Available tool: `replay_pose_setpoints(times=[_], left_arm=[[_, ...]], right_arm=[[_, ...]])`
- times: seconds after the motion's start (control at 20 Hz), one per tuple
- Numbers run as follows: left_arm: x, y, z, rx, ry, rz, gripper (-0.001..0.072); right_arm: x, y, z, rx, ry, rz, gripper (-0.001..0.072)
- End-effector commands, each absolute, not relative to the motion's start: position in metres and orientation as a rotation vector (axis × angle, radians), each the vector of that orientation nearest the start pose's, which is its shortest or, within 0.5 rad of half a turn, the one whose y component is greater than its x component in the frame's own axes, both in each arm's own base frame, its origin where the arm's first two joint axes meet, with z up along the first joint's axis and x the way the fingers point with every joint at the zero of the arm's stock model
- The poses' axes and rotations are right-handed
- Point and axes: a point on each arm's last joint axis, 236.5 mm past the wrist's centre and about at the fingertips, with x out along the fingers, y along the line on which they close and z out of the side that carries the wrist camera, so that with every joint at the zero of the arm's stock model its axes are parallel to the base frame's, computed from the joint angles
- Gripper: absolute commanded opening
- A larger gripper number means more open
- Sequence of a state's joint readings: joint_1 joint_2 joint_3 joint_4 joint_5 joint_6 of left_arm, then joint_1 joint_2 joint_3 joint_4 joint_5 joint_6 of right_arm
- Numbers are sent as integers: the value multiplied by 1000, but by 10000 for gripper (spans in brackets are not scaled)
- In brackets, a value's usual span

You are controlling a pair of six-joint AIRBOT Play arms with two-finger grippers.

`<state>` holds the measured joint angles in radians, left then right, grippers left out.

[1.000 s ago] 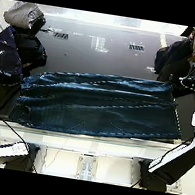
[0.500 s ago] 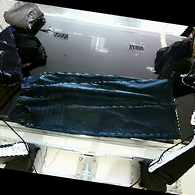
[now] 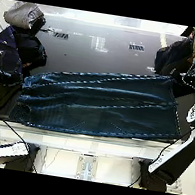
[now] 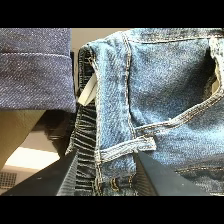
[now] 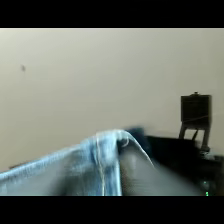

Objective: Fold the clothes and pants, and hang the long-sleeved shirts on hangers.

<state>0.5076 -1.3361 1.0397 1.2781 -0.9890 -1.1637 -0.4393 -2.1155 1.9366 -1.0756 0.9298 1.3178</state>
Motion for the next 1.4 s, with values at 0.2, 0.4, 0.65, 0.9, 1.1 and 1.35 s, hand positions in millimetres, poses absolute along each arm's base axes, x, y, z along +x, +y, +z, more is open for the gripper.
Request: replay_pose_setpoints(times=[0.2,0.4,0.65,0.9,1.1,1.35], left_arm=[[372,143,-11,-234,1110,106,404],[324,154,7,-284,1170,123,404],[253,160,-19,-457,1230,151,508],[196,133,-54,-638,1309,112,511],[185,128,-59,-757,1209,156,511],[157,159,-58,-878,1119,304,510]], right_arm=[[576,-204,9,414,929,-82,452],[448,-244,45,375,1185,-171,452],[319,-245,39,546,1286,-206,378],[271,-188,19,829,1222,-130,393],[288,-172,67,801,1059,-97,393],[282,-176,103,666,965,-175,393]])
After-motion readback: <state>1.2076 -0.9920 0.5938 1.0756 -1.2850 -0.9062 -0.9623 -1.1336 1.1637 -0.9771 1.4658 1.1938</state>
